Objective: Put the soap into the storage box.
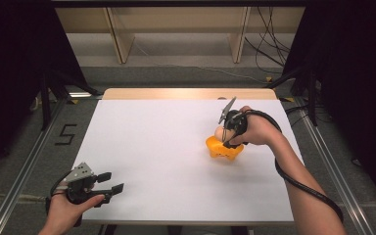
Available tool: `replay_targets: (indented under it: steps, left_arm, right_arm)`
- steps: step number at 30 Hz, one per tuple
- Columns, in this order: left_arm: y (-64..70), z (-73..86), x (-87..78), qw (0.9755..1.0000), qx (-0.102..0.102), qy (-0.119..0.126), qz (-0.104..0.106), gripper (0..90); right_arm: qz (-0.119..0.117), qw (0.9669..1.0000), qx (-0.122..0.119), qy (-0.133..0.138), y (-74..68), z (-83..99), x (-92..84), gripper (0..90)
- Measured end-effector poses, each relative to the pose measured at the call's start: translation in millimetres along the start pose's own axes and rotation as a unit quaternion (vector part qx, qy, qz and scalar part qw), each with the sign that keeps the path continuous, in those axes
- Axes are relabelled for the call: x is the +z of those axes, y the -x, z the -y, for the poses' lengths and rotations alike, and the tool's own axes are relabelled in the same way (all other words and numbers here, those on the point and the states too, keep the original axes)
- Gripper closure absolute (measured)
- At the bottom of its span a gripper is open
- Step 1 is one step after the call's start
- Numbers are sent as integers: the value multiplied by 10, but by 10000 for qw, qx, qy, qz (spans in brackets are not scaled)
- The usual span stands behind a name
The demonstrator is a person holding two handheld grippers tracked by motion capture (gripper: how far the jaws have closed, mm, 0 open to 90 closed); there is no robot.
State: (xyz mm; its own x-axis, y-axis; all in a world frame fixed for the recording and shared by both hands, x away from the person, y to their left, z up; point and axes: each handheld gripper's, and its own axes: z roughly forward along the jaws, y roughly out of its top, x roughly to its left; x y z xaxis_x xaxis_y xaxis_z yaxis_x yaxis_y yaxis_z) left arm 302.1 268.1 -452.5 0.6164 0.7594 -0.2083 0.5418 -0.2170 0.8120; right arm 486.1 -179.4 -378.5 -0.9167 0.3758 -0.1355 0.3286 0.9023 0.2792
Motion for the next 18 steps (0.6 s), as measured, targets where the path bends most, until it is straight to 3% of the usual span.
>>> replay_targets:
  steps: [18]
  left_arm:
    - [2,0,3,10000,-46,40,-2,308]
  right_arm:
    - [-91,9999,-4,-58,-8,-3,100,332]
